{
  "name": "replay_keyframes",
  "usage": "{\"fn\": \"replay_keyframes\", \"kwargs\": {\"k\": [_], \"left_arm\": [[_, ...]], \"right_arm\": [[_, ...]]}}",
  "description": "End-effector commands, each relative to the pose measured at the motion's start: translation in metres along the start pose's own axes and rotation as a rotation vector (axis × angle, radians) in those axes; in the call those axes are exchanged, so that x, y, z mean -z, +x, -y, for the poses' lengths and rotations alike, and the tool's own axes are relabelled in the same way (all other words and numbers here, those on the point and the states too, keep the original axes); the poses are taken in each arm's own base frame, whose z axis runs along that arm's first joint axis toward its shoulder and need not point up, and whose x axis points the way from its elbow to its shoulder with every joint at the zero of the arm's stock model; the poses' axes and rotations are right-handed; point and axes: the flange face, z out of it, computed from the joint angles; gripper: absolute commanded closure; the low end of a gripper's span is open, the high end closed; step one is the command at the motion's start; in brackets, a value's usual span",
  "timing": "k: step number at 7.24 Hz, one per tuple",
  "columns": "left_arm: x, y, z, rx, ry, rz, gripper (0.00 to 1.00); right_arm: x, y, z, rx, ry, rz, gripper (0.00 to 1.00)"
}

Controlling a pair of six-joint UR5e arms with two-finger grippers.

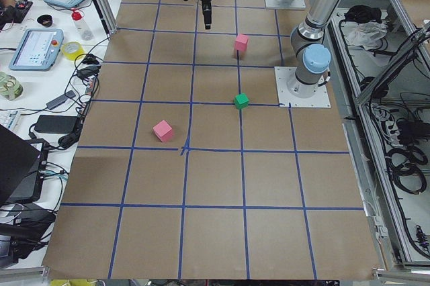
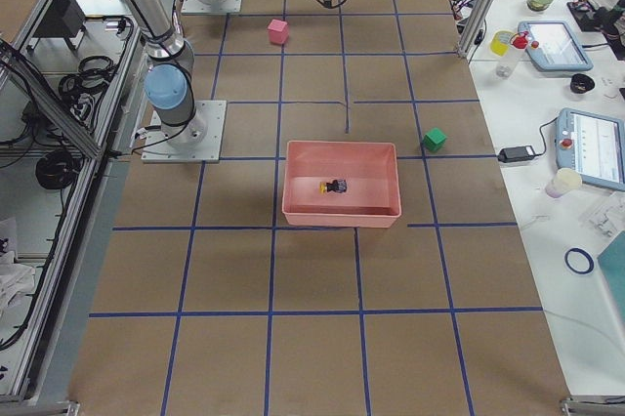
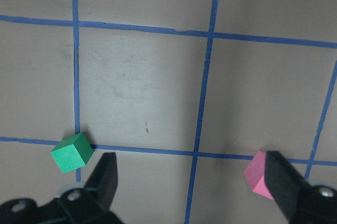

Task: Align button upright
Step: 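Move the right gripper over the pink tray toward the black button switch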

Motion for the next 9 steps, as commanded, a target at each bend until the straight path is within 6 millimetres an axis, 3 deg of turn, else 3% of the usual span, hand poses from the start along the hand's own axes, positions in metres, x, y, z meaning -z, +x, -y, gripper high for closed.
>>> {"fn": "replay_keyframes", "kwargs": {"k": [1,4,6,7,8,9], "left_arm": [[0.000,0.000,0.000,0.000,0.000,0.000,0.00],[0.000,-0.001,0.000,0.000,-0.001,0.007,0.00],[0.000,-0.001,-0.001,0.000,-0.001,0.007,0.00],[-0.001,-0.001,0.000,0.000,-0.003,0.007,0.00],[-0.001,-0.001,0.000,0.000,-0.003,0.007,0.00],[-0.001,-0.001,0.000,0.000,-0.003,0.007,0.00]], "right_arm": [[-0.004,0.000,0.000,0.000,-0.008,0.001,0.00],[-0.015,0.006,0.010,-0.013,-0.016,-0.012,0.00],[-0.033,0.048,0.036,-0.015,-0.047,-0.018,0.00],[-0.037,0.088,0.047,0.015,-0.060,-0.029,0.00],[-0.048,0.147,0.058,-0.018,-0.090,-0.078,0.00],[-0.072,0.211,0.066,-0.050,-0.136,-0.072,0.00]]}}
